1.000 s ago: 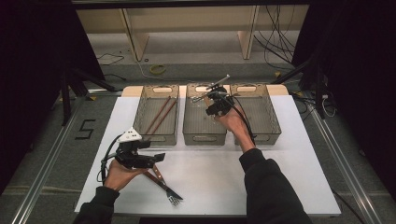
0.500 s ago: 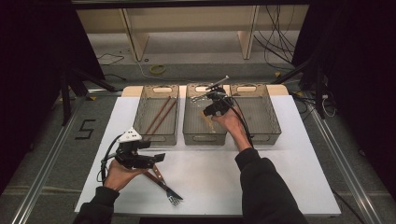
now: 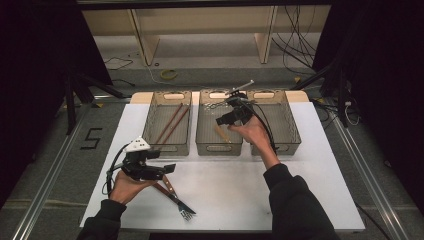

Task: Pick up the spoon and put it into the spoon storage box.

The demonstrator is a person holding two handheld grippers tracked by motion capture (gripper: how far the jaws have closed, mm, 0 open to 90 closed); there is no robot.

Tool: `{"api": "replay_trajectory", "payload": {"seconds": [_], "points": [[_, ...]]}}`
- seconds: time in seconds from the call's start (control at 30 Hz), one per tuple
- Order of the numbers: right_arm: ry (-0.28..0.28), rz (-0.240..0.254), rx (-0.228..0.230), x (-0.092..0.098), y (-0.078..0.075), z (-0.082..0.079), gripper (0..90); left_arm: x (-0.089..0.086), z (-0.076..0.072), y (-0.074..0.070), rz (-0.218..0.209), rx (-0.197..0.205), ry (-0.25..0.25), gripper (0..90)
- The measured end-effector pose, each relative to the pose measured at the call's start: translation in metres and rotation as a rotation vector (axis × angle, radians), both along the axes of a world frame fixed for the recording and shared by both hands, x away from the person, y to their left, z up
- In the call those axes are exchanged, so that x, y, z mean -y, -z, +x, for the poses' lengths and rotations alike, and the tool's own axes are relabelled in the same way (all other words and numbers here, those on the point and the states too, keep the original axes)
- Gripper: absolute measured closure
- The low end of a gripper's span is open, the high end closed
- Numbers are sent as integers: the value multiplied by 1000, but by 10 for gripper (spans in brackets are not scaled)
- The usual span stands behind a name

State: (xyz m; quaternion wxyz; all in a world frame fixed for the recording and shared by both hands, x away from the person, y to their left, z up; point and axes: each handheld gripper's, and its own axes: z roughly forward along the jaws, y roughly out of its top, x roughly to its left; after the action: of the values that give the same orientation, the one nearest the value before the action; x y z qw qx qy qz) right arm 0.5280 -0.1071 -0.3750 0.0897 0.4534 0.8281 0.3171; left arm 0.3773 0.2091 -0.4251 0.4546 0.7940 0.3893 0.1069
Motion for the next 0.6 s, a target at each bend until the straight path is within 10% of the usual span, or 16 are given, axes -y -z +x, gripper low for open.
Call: {"api": "replay_trajectory", "payload": {"seconds": [0.6], "points": [[-167, 61, 57, 17, -8, -81, 320, -4, -1, -3, 126, -44, 93, 164]]}}
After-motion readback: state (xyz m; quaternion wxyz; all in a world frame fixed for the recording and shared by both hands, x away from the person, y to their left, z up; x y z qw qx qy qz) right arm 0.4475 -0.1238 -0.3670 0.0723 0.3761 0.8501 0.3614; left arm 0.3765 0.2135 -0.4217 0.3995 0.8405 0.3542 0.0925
